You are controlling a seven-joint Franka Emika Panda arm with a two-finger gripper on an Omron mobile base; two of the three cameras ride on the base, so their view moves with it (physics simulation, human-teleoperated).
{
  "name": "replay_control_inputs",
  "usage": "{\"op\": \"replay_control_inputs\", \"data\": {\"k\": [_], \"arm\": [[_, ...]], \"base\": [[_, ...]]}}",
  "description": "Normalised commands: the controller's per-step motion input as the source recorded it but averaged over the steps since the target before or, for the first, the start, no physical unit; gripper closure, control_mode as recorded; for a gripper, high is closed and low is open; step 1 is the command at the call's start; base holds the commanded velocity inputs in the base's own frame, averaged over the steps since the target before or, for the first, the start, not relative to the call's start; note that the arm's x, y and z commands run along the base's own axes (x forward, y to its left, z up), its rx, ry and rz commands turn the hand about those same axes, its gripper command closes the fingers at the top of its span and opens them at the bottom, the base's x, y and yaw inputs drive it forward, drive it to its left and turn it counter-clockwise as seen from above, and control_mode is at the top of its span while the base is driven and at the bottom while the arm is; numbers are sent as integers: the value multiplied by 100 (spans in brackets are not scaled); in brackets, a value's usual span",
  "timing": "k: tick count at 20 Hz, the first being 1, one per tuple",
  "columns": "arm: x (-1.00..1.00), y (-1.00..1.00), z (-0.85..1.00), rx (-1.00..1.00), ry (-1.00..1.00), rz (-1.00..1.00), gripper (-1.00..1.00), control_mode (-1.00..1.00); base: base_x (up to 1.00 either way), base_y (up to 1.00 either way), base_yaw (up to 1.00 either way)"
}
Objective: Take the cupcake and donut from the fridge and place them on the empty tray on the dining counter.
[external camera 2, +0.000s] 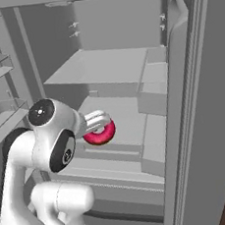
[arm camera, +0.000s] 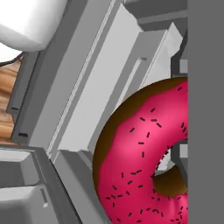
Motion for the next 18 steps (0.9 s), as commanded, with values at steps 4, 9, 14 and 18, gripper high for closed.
{"op": "replay_control_inputs", "data": {"k": [4, 9, 14, 18], "arm": [[-87, 39, 64, -5, -10, 11, 100, -100], [-37, 6, 1, -1, -8, 9, 100, -100], [0, 0, 0, 0, 0, 0, 100, 100], [0, 0, 0, 0, 0, 0, 100, 100]], "base": [[0, 0, 0], [0, 0, 0], [-8, 0, 0], [-96, -1, 0]]}}
